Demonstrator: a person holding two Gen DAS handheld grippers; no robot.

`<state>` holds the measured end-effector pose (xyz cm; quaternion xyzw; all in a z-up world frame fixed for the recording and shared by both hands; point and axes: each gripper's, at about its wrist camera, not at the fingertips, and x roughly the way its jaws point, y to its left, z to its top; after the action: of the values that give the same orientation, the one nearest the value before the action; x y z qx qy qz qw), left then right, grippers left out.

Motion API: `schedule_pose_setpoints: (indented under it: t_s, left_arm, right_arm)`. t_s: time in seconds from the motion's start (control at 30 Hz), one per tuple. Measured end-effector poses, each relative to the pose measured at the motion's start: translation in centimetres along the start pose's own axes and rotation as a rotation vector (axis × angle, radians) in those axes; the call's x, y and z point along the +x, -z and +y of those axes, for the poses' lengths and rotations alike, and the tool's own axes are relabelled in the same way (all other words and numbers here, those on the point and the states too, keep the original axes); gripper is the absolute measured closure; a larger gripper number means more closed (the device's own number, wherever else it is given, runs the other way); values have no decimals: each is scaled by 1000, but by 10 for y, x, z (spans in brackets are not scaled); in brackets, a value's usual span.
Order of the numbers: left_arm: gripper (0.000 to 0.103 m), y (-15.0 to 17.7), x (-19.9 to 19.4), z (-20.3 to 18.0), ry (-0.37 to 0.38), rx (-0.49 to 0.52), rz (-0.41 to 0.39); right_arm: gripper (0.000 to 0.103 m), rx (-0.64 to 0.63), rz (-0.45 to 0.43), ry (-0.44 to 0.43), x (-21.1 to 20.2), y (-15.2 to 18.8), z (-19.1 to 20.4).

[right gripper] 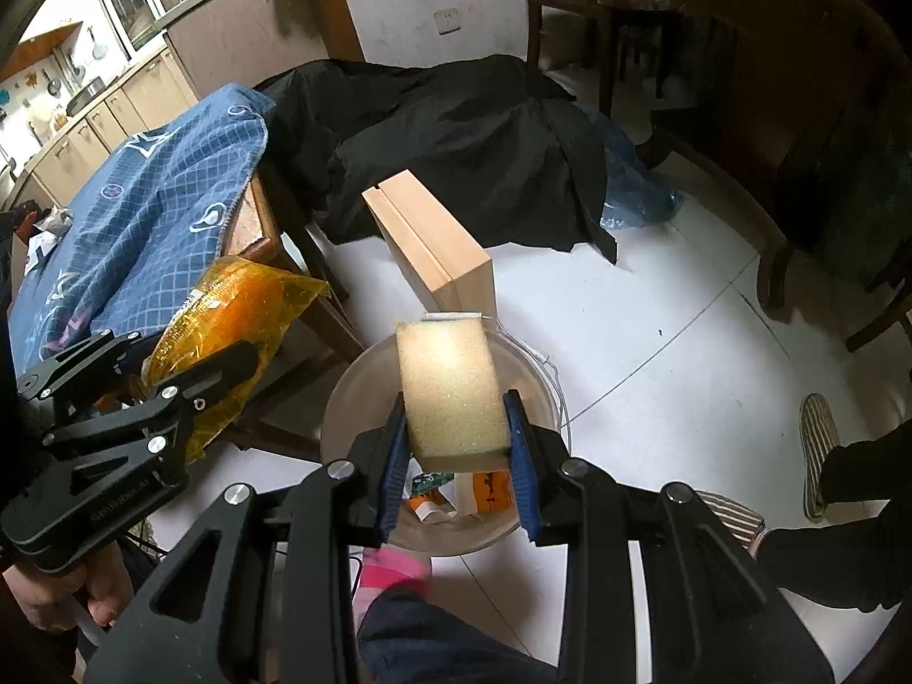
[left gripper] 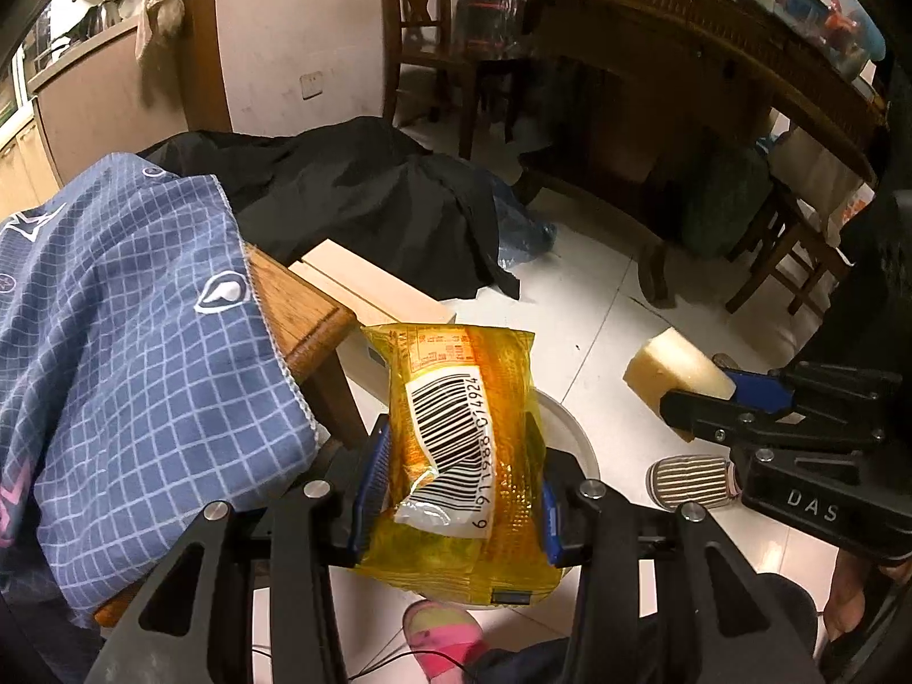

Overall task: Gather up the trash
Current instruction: 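Open the right gripper to drop the sponge while the left gripper releases the snack bag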

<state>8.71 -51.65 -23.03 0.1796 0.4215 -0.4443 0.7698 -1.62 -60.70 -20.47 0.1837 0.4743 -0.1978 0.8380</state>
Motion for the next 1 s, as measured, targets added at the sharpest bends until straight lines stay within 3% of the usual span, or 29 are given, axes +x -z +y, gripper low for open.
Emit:
schedule_pose_setpoints:
  t_s: [1.0]
  left_arm:
    - [59,4,14,-3,-23,4,27]
  right_arm:
    - [72,-1,20,-3,8,5,-2]
